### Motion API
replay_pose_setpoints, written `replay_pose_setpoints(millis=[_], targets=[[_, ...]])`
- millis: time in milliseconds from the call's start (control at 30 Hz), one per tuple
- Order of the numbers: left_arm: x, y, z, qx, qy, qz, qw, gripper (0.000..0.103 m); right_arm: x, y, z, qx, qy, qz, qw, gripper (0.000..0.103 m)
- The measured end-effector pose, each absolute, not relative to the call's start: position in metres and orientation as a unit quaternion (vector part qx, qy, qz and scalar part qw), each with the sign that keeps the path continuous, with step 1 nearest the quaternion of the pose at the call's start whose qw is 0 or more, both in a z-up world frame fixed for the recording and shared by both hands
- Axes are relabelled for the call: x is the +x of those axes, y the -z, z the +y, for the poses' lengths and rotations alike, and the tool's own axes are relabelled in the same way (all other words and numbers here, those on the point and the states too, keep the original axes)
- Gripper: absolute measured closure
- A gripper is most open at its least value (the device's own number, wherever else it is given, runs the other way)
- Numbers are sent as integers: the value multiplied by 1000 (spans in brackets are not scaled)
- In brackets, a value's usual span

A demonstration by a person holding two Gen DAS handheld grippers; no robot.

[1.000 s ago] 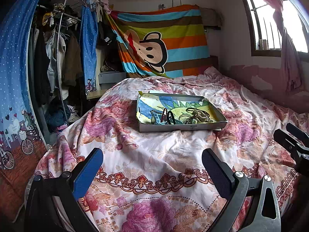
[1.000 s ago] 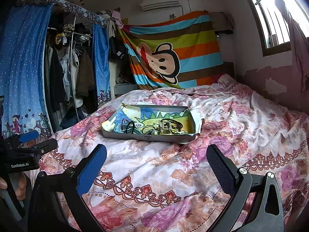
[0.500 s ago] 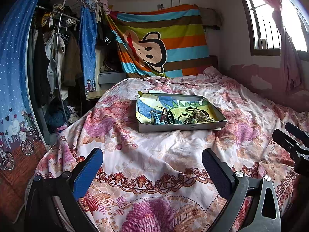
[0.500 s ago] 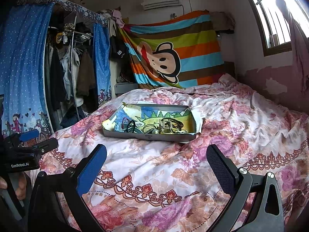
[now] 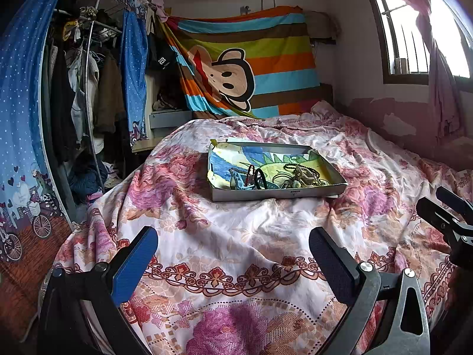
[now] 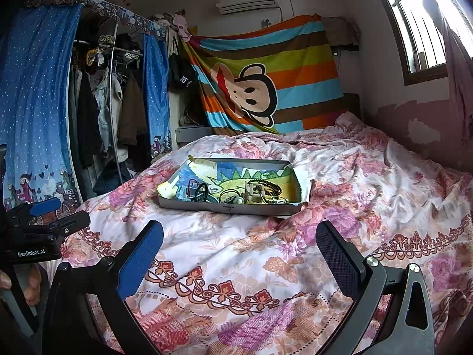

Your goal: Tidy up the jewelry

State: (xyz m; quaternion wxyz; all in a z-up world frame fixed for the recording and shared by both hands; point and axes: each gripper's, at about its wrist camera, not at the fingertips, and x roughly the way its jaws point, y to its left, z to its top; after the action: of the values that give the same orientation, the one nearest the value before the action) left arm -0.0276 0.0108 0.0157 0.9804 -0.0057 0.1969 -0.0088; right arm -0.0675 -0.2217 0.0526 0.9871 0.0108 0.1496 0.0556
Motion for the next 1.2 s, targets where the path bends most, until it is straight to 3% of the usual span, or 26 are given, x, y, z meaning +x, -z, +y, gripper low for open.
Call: replay_pose_setpoints(millis=[1200], targets=[[-27, -15, 14, 5, 13, 209, 978, 0, -68, -53, -220, 10, -56, 152, 987, 2]])
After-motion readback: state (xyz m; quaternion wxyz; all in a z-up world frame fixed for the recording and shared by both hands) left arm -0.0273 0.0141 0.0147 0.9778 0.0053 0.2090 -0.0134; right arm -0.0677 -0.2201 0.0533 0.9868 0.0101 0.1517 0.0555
